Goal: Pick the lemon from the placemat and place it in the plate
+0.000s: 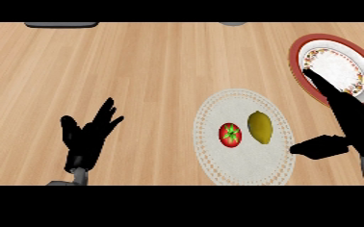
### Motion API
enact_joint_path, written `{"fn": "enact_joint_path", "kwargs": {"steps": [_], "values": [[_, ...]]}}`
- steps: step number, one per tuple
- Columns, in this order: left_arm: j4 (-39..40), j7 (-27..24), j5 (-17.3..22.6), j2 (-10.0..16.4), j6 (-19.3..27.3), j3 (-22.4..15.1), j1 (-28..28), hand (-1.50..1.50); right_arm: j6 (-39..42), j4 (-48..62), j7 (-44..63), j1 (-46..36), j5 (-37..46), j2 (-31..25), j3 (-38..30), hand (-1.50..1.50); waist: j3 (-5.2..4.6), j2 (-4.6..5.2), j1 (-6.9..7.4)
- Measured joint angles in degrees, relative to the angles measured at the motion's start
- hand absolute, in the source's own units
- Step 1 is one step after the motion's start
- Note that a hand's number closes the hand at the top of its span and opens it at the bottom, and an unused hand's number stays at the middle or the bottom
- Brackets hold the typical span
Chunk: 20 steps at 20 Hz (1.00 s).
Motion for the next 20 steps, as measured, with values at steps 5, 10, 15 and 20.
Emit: {"fn": "enact_joint_path", "kwargs": {"steps": [5,10,15,20], "values": [[0.2,-0.6,-0.4,-0.1,-0.8,0.9,0.4,0.0,1.6,1.5,3.0,-0.2,3.7,4.4,2.9,-1.5,0.06,-0.04,-0.02],[0.9,-0.1,-1.7,-0.8,-1.0,1.9,-0.2,0.0,3.2,2.4,3.9,-0.2,6.6,9.5,4.1,-1.5,0.1,-0.04,-0.06],[0.6,-0.9,-2.5,-1.6,-2.0,2.4,0.6,0.0,4.3,2.9,3.8,0.4,10.7,12.7,4.4,-1.5,0.12,-0.07,-0.12],[0.4,0.7,-3.1,-2.0,-2.0,3.0,-0.3,0.0,4.1,6.2,5.0,-1.0,16.2,14.9,5.4,-1.5,0.14,-0.05,-0.07]]}}
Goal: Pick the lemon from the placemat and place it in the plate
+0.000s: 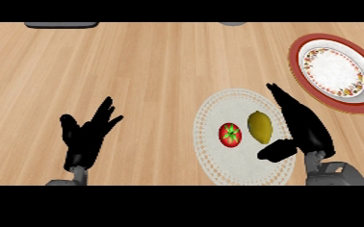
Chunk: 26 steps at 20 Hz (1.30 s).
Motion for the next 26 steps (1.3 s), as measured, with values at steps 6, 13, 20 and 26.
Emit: {"fn": "enact_joint_path", "kwargs": {"steps": [6,13,20,26], "values": [[-0.9,0.4,-0.5,-0.8,-0.9,0.4,0.6,0.0,0.0,4.9,-2.0,-0.6,4.3,2.1,-1.2,-1.5,-0.04,0.02,0.0],[-0.2,0.3,-1.6,-1.3,-1.4,1.5,0.1,0.0,0.4,12.2,-4.6,-3.3,7.4,6.0,-1.6,-1.5,-0.04,0.06,0.05],[0.1,-0.2,-1.9,-1.7,-2.3,2.2,0.1,0.0,2.2,16.6,-9.0,-4.5,11.5,5.7,-0.2,1.5,-0.04,0.01,0.03],[-1.5,0.4,-2.5,-2.2,-2.5,2.2,1.2,0.0,-0.6,18.1,-9.3,-5.1,16.0,7.2,-1.4,1.5,-0.16,0.0,0.25]]}}
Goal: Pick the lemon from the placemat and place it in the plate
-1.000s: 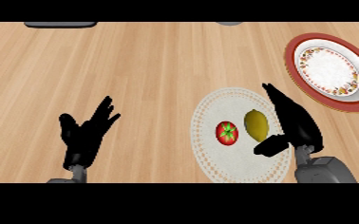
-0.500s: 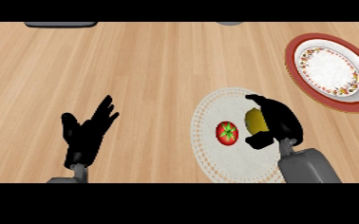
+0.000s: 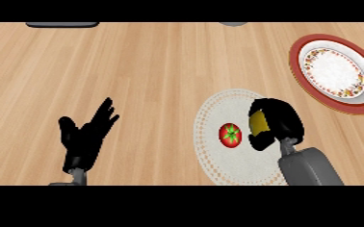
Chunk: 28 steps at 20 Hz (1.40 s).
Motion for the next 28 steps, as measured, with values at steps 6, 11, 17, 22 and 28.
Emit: {"fn": "enact_joint_path", "kwargs": {"steps": [6,11,17,22,28], "values": [[-0.5,-0.4,-0.4,-0.5,-0.5,-1.3,-1.5,0.0,-7.0,8.1,19.7,-10.8,2.2,2.5,-13.7,1.5,-0.02,1.91,2.56],[-0.6,-0.1,-0.7,-0.9,-1.3,-2.6,-3.0,0.0,-15.0,12.5,32.0,-20.0,9.4,-0.4,-20.6,1.5,-0.17,3.05,5.52],[-0.4,0.5,-1.3,-1.3,-1.9,-4.1,-4.7,0.0,-20.9,17.8,37.4,-29.5,22.3,-6.0,-24.7,1.5,-0.27,3.81,8.46],[-0.1,0.7,-1.8,-1.5,-1.9,-4.7,-5.2,0.0,-24.7,20.9,40.0,-34.3,32.1,-8.5,-28.4,1.5,-0.12,3.99,9.17],[0.0,1.1,-1.6,-1.5,-1.8,-4.6,-5.1,0.0,-30.2,22.3,41.6,-36.5,41.8,-9.0,-33.8,1.5,0.14,3.91,8.86]]}}
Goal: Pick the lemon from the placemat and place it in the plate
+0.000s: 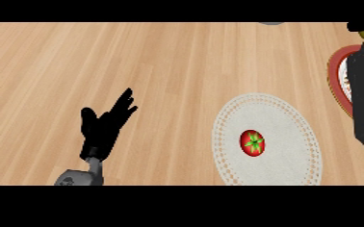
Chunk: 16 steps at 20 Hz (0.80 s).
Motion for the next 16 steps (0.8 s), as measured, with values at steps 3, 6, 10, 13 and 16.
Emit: {"fn": "enact_joint_path", "kwargs": {"steps": [3,6,10,13,16], "values": [[0.0,0.2,0.0,0.1,0.2,0.3,0.3,0.0,-3.5,0.0,0.1,0.2,4.6,0.6,-2.5,1.5,0.08,-0.25,-0.66],[-0.3,0.0,0.0,0.2,0.4,0.5,0.9,0.0,-6.2,0.7,0.7,0.8,9.5,1.0,-5.3,1.5,0.09,-0.59,-1.33],[0.0,-0.2,0.2,0.6,0.8,1.6,1.3,0.0,-9.6,1.4,1.3,2.7,15.8,1.2,-9.4,1.5,0.13,-0.9,-2.75],[-0.1,-0.4,0.2,0.6,1.0,1.8,1.8,0.0,-12.5,1.6,1.5,4.8,19.6,2.0,-12.5,1.5,0.19,-1.14,-3.51],[0.0,-0.1,0.5,0.8,1.1,2.5,1.9,0.0,-15.8,1.9,1.4,6.5,22.1,2.8,-16.1,1.5,0.23,-1.4,-4.32]]}}
